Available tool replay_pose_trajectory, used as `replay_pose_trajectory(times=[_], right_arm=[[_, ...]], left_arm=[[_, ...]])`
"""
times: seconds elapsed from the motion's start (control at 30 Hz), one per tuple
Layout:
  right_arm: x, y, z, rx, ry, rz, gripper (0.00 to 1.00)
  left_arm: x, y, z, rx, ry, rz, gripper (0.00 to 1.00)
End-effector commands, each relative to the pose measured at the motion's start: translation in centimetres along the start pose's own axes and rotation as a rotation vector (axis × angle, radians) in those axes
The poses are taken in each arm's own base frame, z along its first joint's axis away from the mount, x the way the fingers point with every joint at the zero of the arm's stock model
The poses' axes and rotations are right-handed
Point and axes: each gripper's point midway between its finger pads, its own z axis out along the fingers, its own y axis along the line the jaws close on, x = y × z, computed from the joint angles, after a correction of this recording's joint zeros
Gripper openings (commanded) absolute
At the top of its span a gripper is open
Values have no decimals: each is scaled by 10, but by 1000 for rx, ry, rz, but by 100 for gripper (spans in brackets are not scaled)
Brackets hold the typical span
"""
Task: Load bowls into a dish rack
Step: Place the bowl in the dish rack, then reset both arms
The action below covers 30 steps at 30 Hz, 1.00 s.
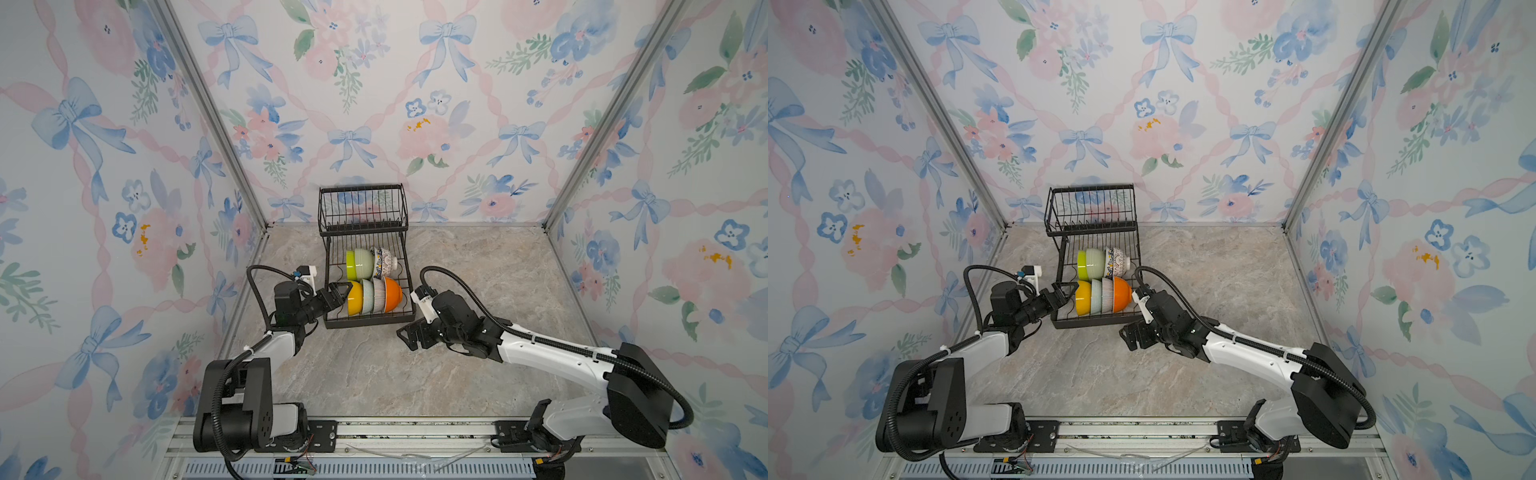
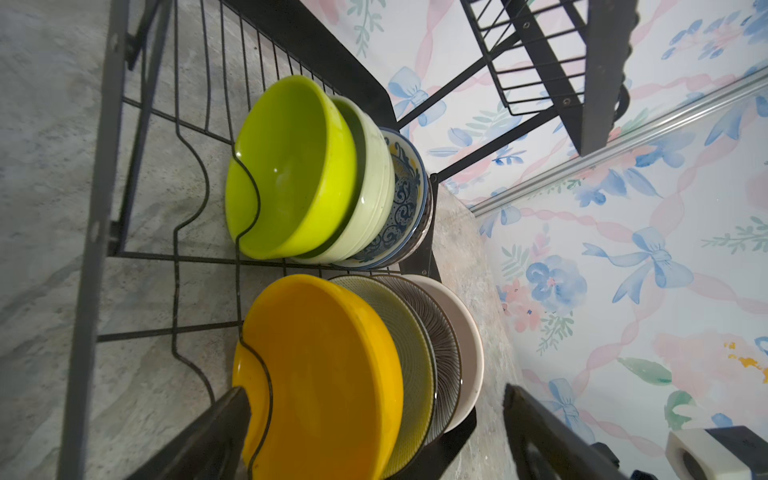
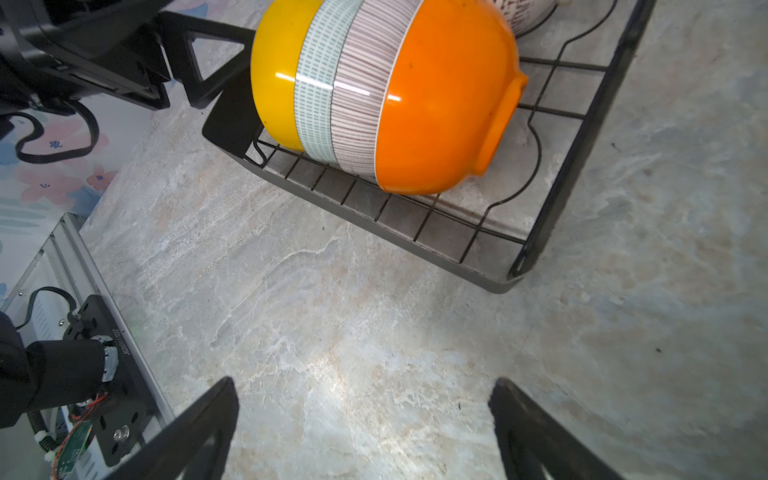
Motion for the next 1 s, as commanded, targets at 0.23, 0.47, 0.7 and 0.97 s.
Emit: replay_pose_trajectory(times=[0.23,0.47,0.7,0.97], right_arm=[[-42,-2,-26,67,-82,-82,96],[-51,-36,-47,271,-126,-131,96],[-55,-92,-76,454,-182,-93,96],[-49,-161,-114,607,-283,25,96]], left_arm=[[-2,-23,-24,-165,-84,258,98],[-21,-32,-49,-293,-207,360,98],[-34,3,-71,-510,-311,371,98],[-52,34,-86,-713,-424,397,98]])
